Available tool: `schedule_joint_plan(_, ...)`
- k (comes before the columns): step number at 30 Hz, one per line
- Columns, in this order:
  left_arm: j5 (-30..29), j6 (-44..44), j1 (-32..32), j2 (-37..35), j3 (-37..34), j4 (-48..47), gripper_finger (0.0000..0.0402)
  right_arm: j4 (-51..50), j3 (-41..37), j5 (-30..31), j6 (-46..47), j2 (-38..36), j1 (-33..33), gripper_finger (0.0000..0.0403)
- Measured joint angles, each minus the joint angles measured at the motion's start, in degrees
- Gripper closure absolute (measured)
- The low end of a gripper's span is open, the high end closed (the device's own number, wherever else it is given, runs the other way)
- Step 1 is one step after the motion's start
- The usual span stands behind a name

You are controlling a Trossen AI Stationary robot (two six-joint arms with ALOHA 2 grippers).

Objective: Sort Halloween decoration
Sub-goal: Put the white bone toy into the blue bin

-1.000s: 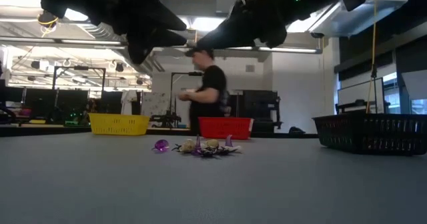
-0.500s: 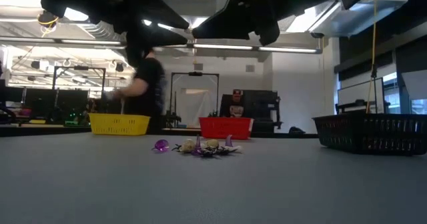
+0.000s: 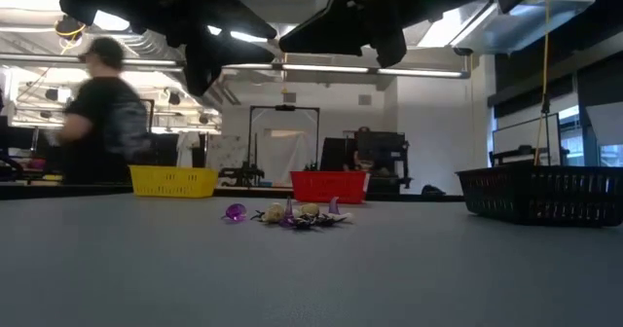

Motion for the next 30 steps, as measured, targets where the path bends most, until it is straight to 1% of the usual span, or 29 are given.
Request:
schedule_joint_plan(4,0.0,0.0,0.0,0.0,0.0,0.0,0.0287,0.2,0.0,0.0,-1.9,0.0,0.0,0.0377)
schedule_joint_plan(13,0.0,0.0,0.0,0.0,0.0,0.2,0.0289,0.2,0.0,0.0,-2.0,0.0,-0.1,0.0377)
schedule_joint_plan(24,0.3,0.1,0.0,0.0,0.0,2.0,0.0335,0.2,0.0,0.0,-2.0,0.0,-0.1,0.0377)
schedule_joint_plan(30,0.6,0.0,0.0,0.0,0.0,2.0,0.0339,0.1,0.0,0.0,-1.9,0.0,-0.1,0.0377)
